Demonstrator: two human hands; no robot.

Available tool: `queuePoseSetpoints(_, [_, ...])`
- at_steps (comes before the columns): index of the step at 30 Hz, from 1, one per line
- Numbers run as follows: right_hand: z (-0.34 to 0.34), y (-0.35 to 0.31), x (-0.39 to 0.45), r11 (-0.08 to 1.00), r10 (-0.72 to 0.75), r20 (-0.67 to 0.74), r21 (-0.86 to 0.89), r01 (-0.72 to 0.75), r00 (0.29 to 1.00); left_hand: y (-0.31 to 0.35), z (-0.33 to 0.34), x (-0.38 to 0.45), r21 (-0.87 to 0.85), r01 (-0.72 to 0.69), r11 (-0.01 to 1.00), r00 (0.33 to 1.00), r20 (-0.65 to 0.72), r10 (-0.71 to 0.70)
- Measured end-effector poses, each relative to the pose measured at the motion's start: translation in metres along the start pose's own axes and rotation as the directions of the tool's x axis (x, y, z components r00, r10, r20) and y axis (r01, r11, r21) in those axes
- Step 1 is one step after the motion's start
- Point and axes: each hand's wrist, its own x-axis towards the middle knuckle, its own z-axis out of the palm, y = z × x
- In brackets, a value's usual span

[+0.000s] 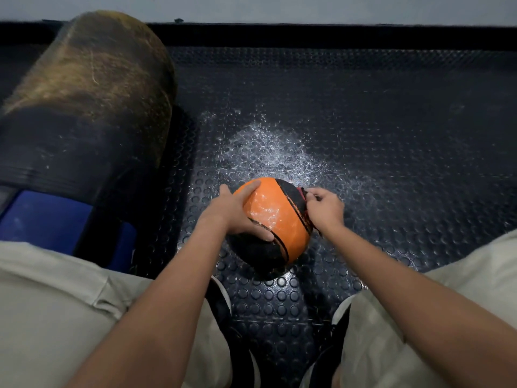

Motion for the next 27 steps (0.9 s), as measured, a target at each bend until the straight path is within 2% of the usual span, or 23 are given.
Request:
queuePoseSetpoints(3, [0.004,-0.013,-0.011,0.994,-0.109,-0.026,0.006,0.109,0.994,-0.002,0.000,0.001,-0.012,-0.001,1.000,1.000,-0.017,0.001])
queuePoseSetpoints(6, [0.003,-0.024,-0.018,0.940,-0.328,0.060,-0.083,0.332,0.943,-0.003,0.000,0.000,-0.058,0.021,0.998,0.998,-0.060,-0.024])
queuePoseSetpoints(7, [0.003,-0.023,-0.017,0.926,-0.361,0.085,-0.090,0.368,0.929,-0.003,0.002,0.000,-0.075,0.034,0.997,0.996,-0.081,-0.040])
queuePoseSetpoints(9, [0.003,-0.017,-0.011,0.953,-0.295,0.054,-0.047,0.298,0.954,0.000,0.005,0.000,-0.094,0.057,0.994,0.991,-0.115,-0.068])
queuePoseSetpoints(11, [-0.001,-0.012,-0.003,0.990,-0.134,-0.022,0.042,0.135,0.991,0.003,0.005,0.002,-0.090,0.069,0.994,0.992,-0.102,-0.078])
queuePoseSetpoints(13, [-0.002,-0.011,0.000,0.996,0.008,-0.038,0.084,-0.005,0.999,0.005,0.002,0.004,-0.058,0.060,0.996,0.995,-0.073,-0.064])
queuePoseSetpoints(15, [0.003,-0.015,-0.004,0.997,0.002,-0.053,0.072,0.002,0.999,0.006,0.001,0.005,-0.028,0.062,0.998,0.995,-0.072,-0.064])
queuePoseSetpoints(17, [0.013,-0.019,-0.016,0.992,-0.117,-0.055,0.046,0.120,0.992,0.005,0.001,0.008,-0.018,0.076,0.997,0.994,-0.078,-0.077])
queuePoseSetpoints(19, [0.015,-0.025,-0.026,0.970,-0.245,0.004,-0.004,0.245,0.970,0.004,0.001,0.010,-0.021,0.092,0.996,0.992,-0.088,-0.094])
queuePoseSetpoints(21, [0.009,-0.026,-0.026,0.959,-0.280,0.040,-0.029,0.281,0.959,0.002,0.001,0.011,-0.046,0.109,0.993,0.989,-0.095,-0.113])
queuePoseSetpoints(23, [0.002,-0.017,-0.015,0.974,-0.228,0.005,-0.012,0.228,0.974,0.003,0.001,0.009,-0.068,0.117,0.991,0.988,-0.096,-0.124])
queuePoseSetpoints(27, [0.000,0.001,-0.009,0.999,0.008,-0.054,0.050,-0.006,0.998,0.002,0.003,0.010,-0.074,0.116,0.990,0.989,-0.082,-0.122])
